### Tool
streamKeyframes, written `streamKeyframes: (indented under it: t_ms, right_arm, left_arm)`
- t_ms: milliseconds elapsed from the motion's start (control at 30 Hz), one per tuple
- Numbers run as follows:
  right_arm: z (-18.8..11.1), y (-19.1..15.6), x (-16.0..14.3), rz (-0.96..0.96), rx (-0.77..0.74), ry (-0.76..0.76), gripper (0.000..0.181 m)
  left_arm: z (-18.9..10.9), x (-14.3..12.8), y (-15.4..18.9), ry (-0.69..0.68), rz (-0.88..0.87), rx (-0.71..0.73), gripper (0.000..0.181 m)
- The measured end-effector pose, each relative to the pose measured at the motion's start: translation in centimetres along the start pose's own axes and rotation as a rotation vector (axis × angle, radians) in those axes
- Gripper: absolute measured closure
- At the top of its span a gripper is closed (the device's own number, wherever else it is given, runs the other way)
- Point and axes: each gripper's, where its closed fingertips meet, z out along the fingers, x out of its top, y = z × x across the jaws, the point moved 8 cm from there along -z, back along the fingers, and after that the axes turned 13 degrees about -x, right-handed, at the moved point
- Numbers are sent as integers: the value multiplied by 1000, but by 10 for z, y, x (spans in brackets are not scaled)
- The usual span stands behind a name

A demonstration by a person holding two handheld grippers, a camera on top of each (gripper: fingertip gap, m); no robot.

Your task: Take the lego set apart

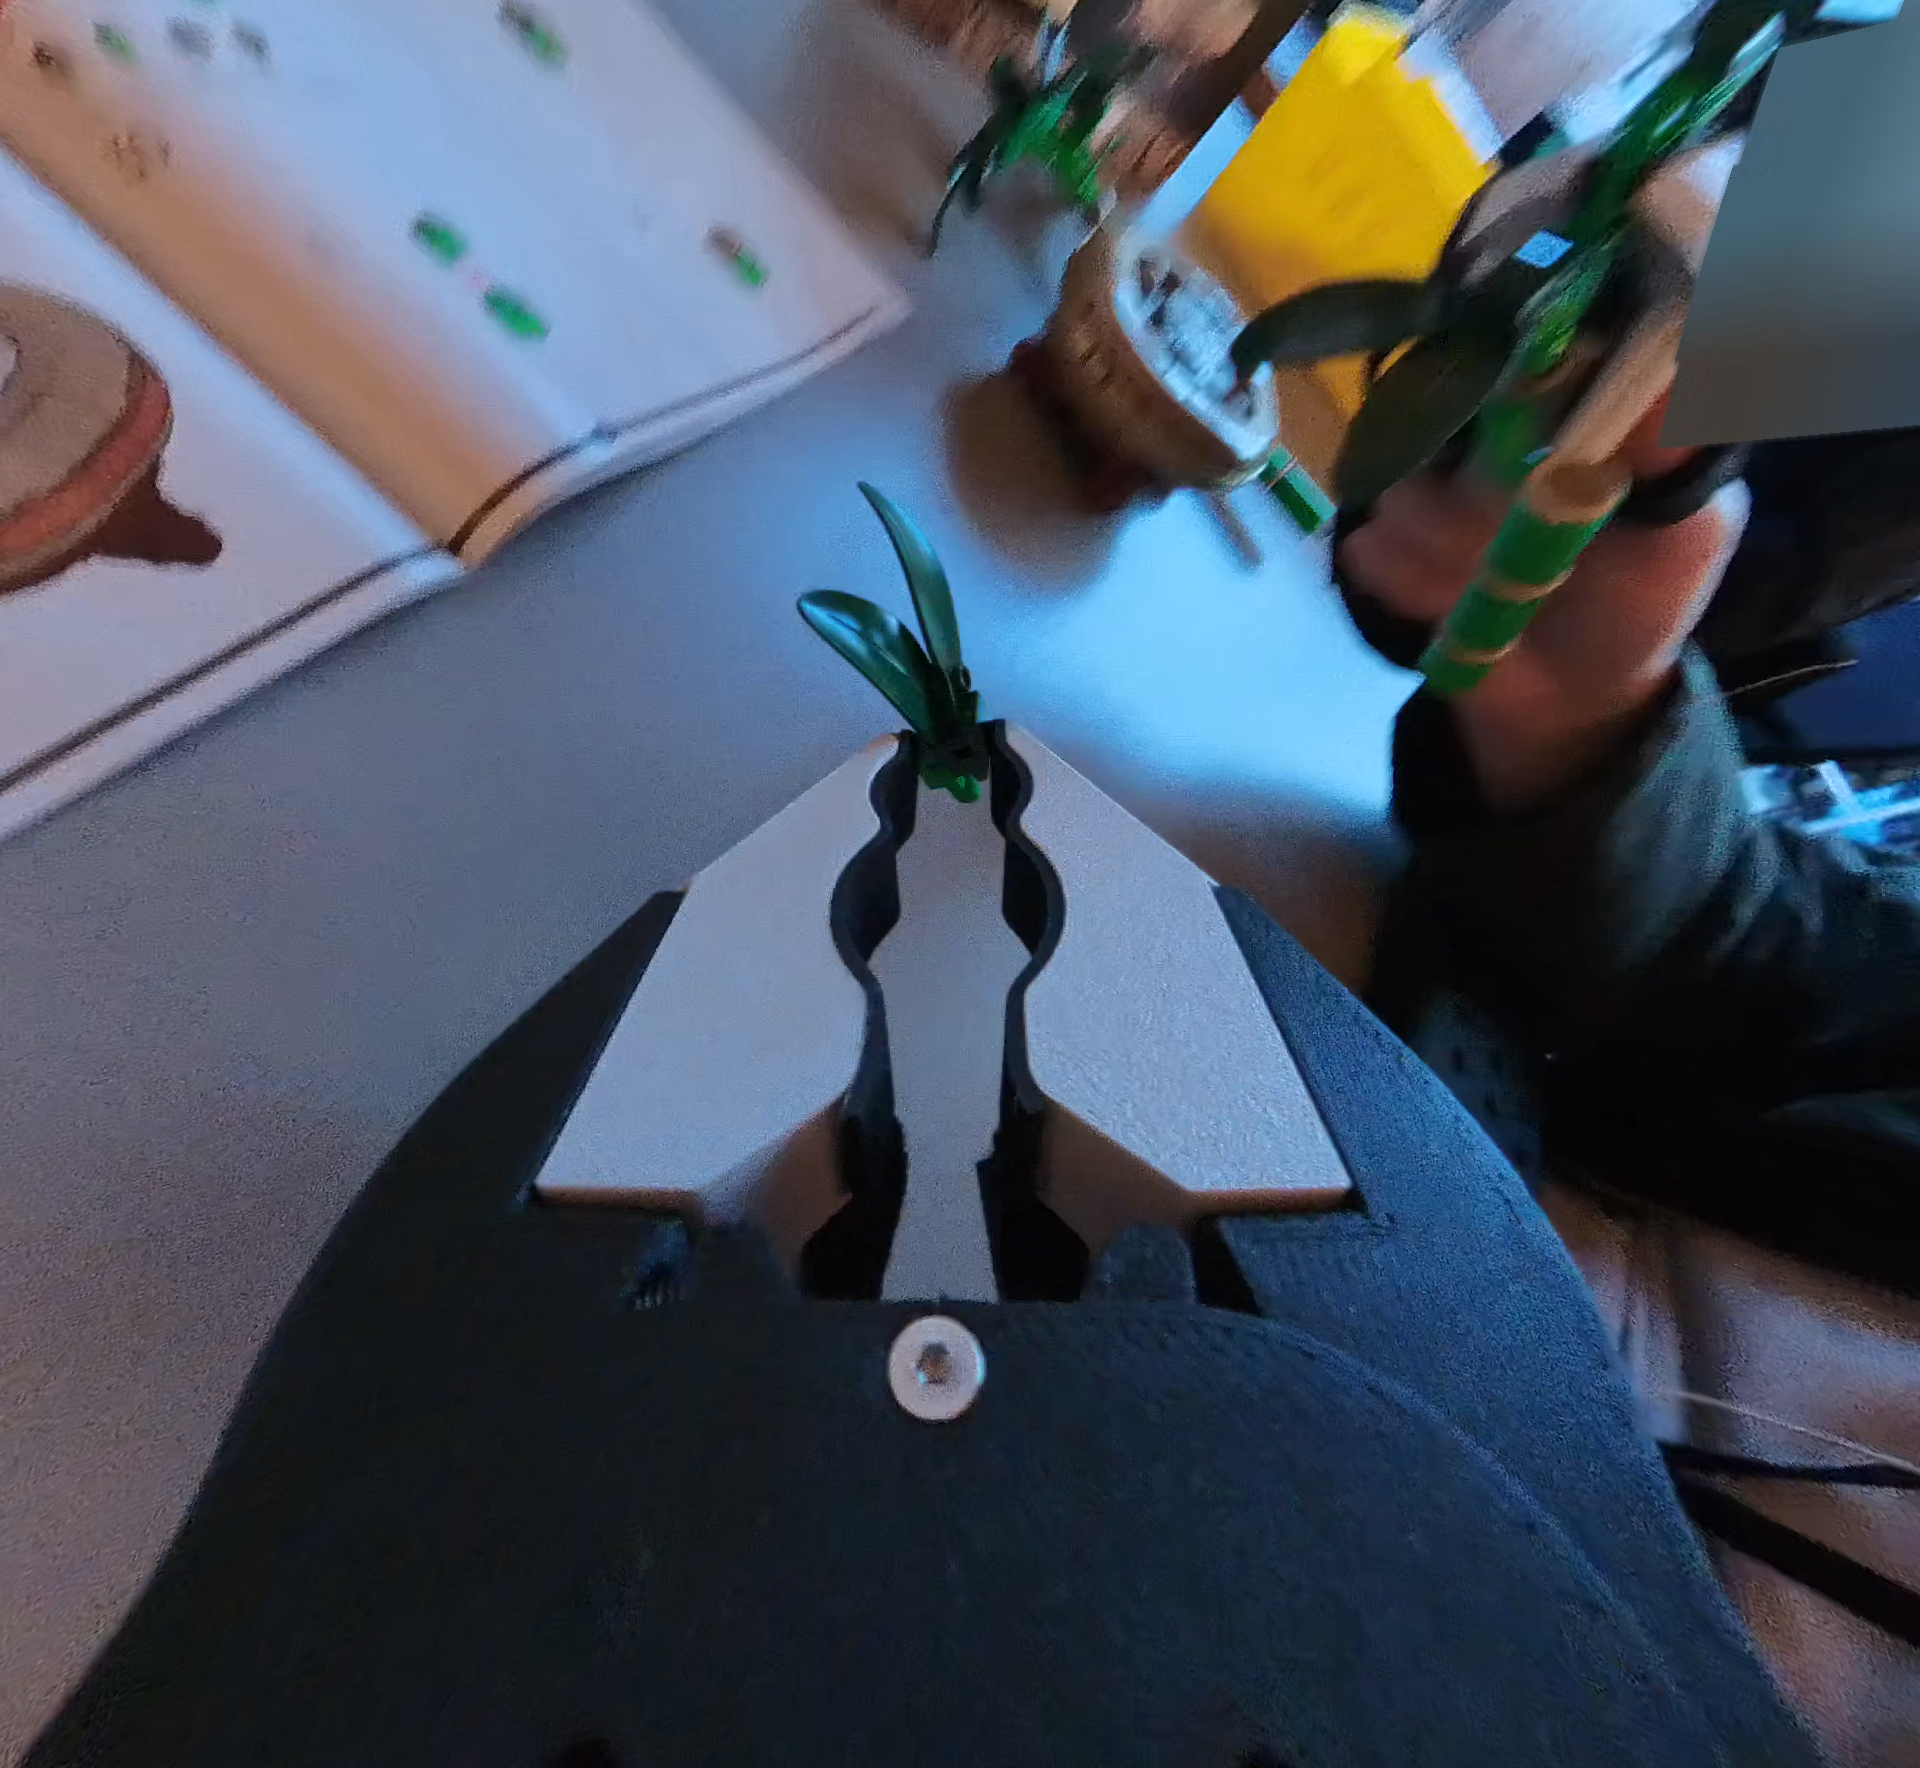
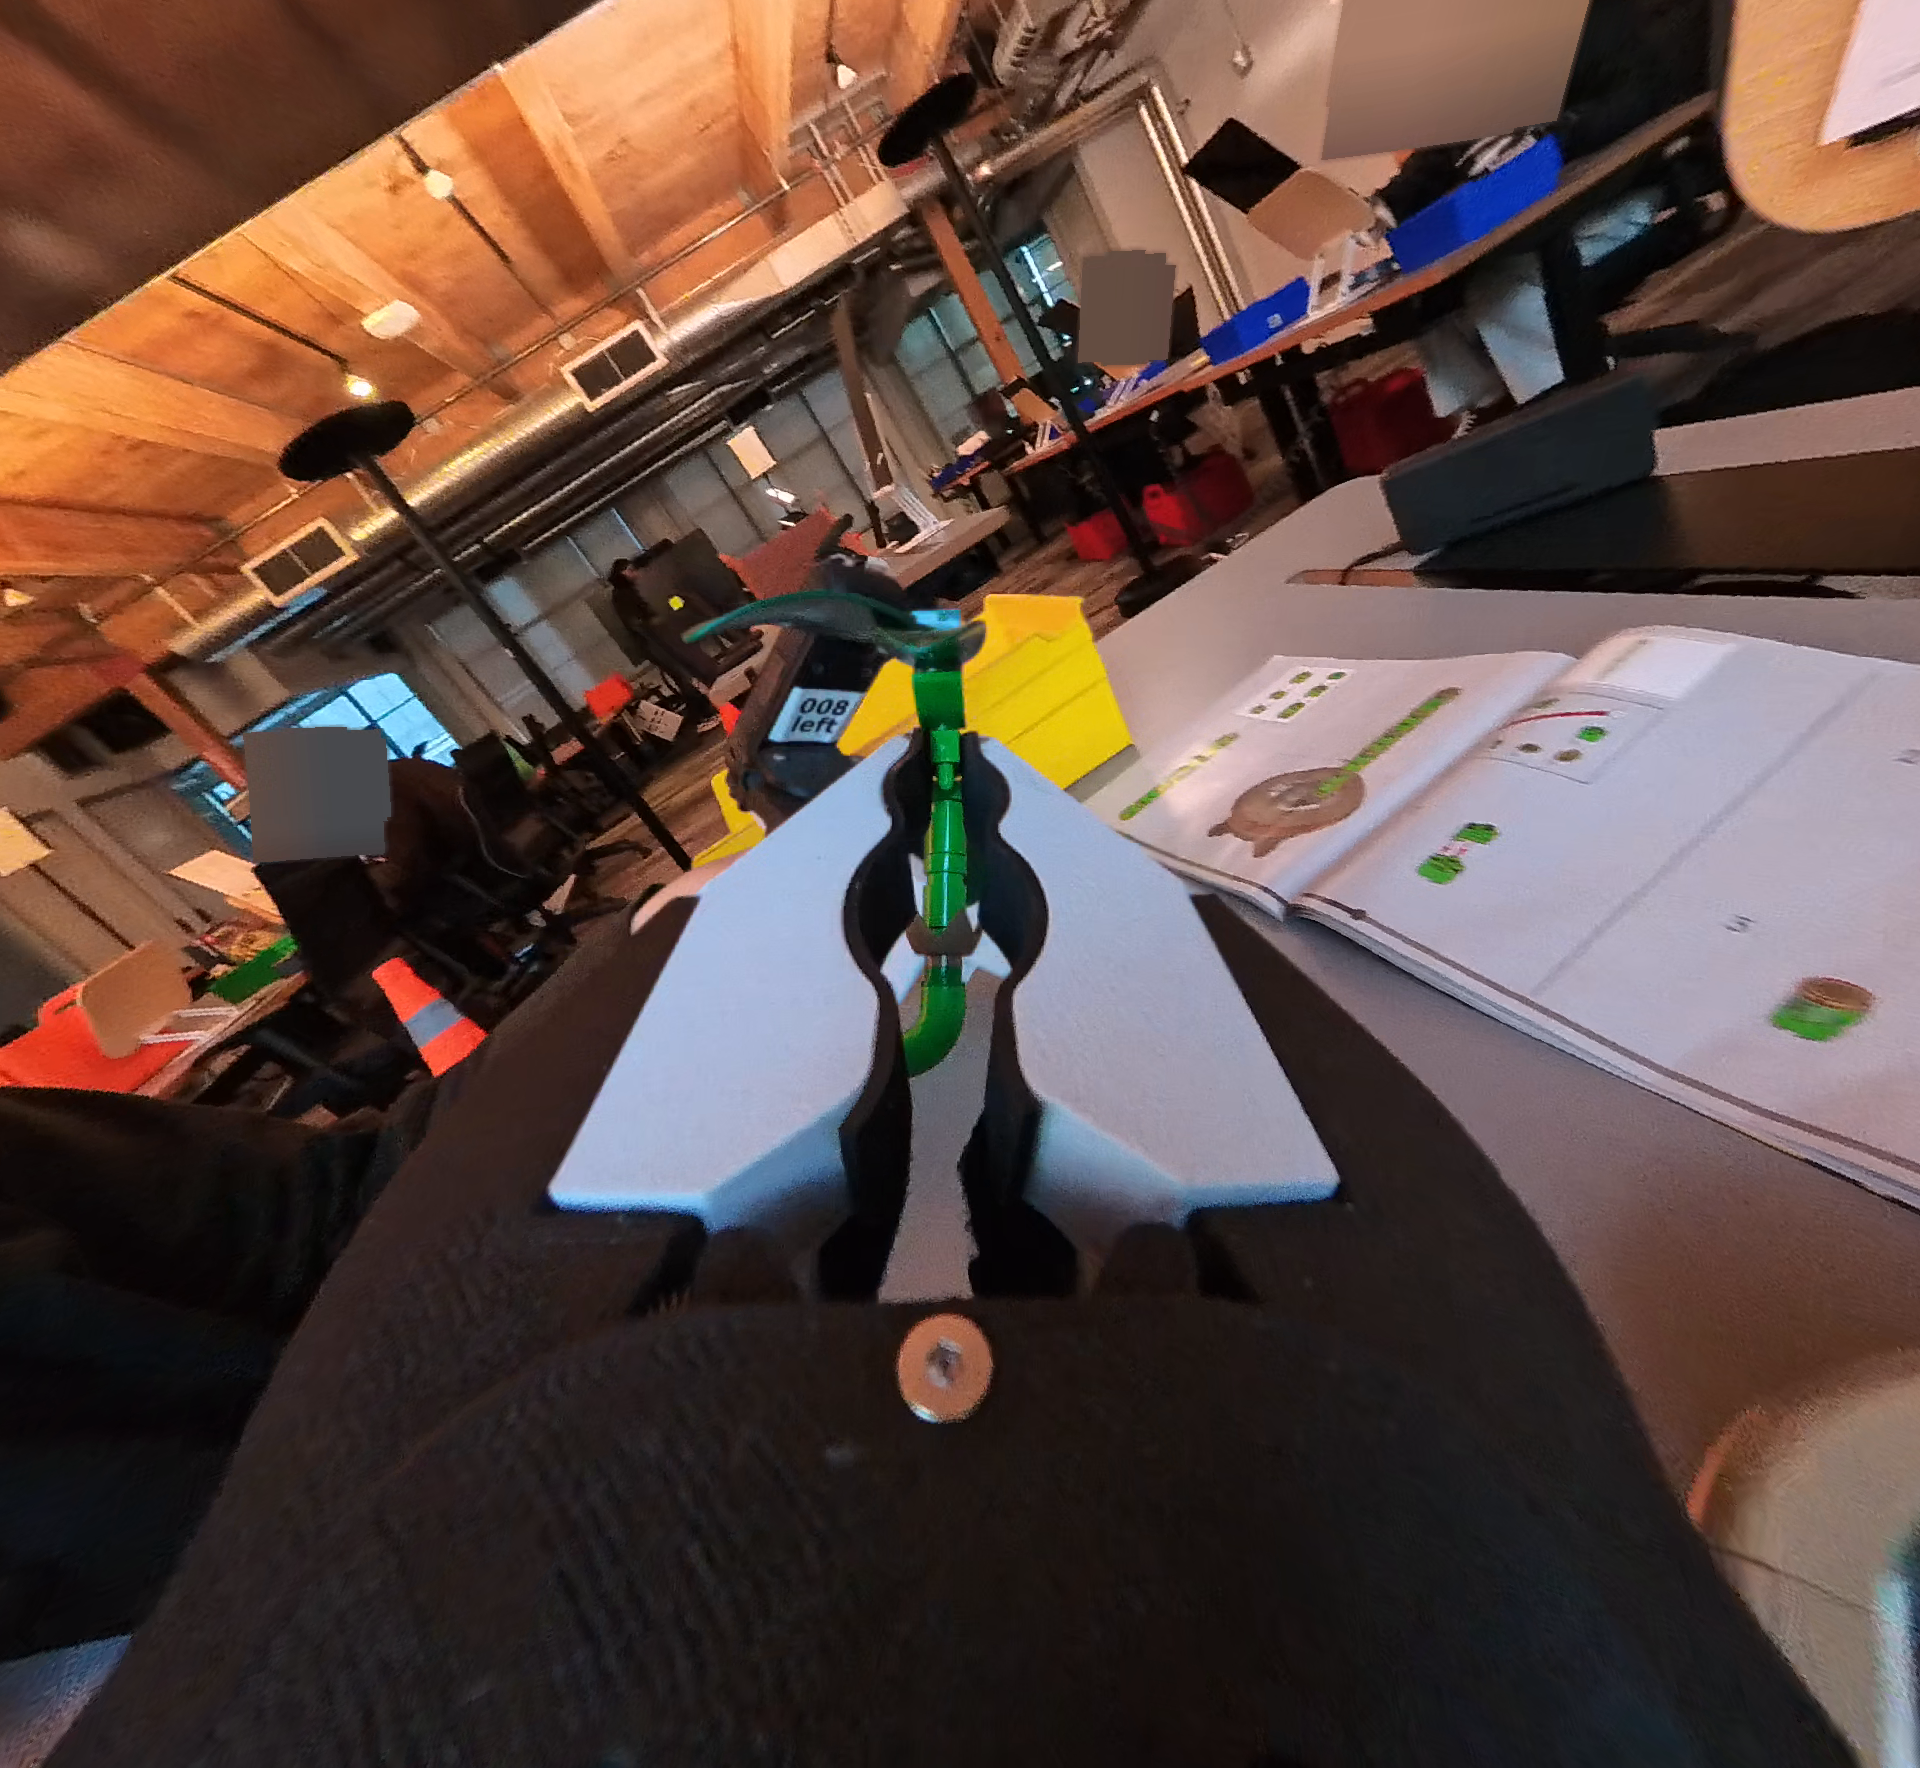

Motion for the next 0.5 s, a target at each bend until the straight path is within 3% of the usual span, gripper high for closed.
streamKeyframes:
  t_ms: [167,333,500]
  right_arm:
    - [-1,9,-1,69,-2,1,178]
    - [1,10,-3,85,5,-11,178]
    - [1,10,-3,93,10,-7,178]
  left_arm:
    - [8,-17,-11,-174,-76,49,169]
    - [6,-18,-16,-174,-126,65,168]
    - [2,-18,-21,-224,-77,176,152]
